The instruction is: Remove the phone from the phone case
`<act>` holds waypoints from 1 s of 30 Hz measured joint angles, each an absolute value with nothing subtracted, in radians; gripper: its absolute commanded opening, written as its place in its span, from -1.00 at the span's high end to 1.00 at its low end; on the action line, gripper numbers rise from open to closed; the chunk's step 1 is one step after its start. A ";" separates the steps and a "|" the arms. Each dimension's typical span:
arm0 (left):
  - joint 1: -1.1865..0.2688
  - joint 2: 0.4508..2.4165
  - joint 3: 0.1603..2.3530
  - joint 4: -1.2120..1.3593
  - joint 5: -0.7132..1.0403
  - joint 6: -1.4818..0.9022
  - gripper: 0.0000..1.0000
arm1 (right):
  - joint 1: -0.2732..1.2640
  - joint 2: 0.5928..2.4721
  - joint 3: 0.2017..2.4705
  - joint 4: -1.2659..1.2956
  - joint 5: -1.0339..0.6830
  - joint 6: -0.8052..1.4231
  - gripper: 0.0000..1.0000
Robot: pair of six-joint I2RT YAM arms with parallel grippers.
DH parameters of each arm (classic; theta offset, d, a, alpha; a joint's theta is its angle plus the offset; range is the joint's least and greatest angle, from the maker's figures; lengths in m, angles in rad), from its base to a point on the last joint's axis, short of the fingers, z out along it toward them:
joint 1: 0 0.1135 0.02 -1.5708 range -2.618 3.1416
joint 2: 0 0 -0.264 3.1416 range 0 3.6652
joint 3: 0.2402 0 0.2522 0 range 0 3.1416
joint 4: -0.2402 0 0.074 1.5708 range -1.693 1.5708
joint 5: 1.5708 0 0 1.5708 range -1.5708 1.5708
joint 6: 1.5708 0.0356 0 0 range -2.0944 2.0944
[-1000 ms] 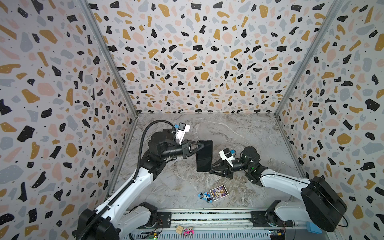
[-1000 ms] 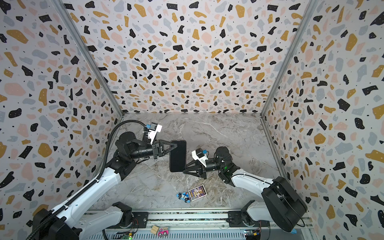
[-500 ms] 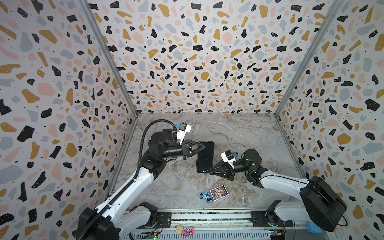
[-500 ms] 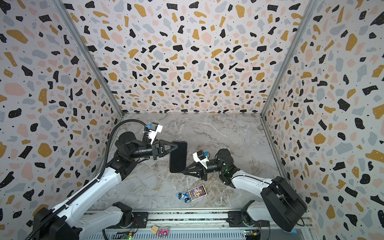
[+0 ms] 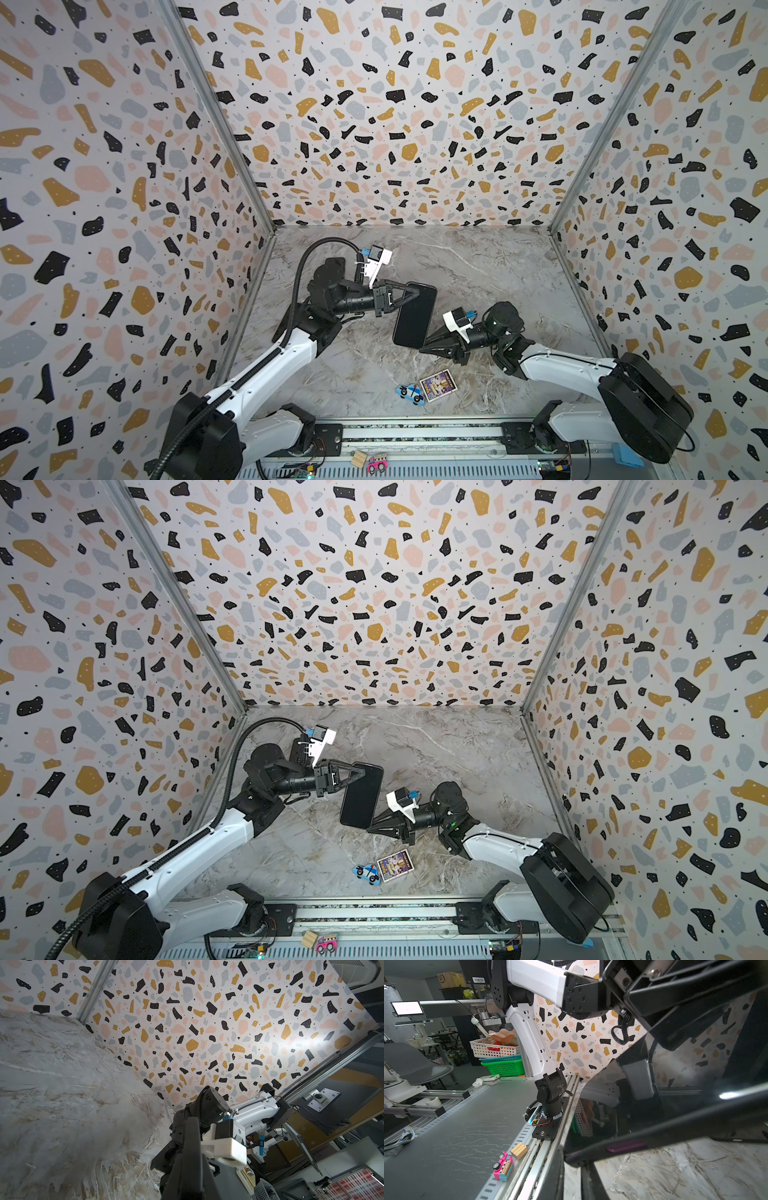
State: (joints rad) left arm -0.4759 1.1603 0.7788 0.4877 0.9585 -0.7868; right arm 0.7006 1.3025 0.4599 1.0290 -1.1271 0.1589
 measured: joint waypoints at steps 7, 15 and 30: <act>-0.492 1.196 0.765 0.521 0.925 -0.842 1.00 | 0.706 1.329 0.459 1.058 -1.126 0.141 1.00; -0.509 1.210 0.728 0.596 0.877 -0.902 1.00 | 0.713 1.361 0.458 1.094 -1.103 0.127 1.00; -0.513 1.206 0.705 0.678 0.836 -0.959 1.00 | 0.715 1.392 0.348 1.370 -0.945 0.180 0.93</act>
